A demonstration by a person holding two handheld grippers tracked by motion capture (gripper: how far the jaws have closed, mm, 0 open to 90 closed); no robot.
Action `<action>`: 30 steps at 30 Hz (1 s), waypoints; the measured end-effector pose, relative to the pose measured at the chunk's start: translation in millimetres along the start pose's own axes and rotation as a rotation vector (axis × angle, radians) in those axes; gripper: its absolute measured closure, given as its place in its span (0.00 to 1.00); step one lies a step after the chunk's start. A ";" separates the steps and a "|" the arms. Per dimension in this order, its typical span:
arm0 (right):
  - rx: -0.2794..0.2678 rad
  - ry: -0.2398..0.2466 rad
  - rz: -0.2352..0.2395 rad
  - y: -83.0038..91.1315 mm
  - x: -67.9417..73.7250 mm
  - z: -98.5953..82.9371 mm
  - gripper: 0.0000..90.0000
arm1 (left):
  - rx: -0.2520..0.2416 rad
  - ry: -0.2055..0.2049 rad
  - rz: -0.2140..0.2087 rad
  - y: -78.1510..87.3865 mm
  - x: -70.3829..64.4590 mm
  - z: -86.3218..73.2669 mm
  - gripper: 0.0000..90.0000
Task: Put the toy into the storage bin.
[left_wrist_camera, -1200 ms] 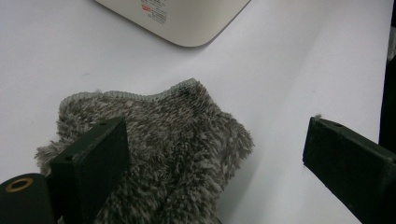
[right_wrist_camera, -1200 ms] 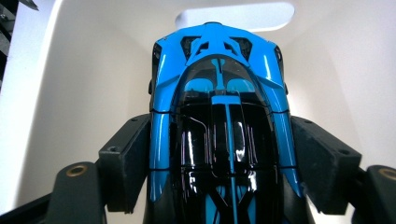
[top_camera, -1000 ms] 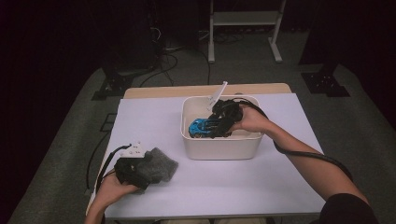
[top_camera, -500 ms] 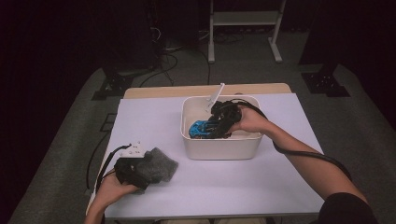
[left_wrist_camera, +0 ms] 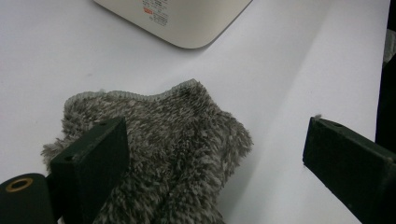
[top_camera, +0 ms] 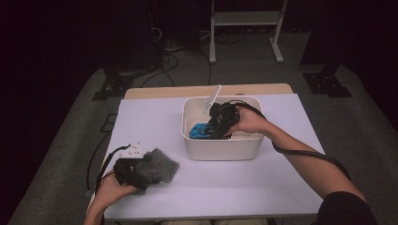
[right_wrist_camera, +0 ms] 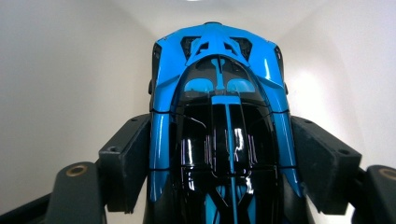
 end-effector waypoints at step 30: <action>0.056 -0.013 0.043 -10.4 0.4 -0.3 0.28 | 0.003 0.002 0.002 1.3 -0.5 -1.2 0.07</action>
Point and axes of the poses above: each handheld gripper's, and its own axes: y roughly backward along the jaws, z roughly out of its top, x roughly to its left, the point moved 4 cm from there along -y, roughly forward along the jaws, and after that the axes turned 4 degrees about x, right-handed, at the moved point
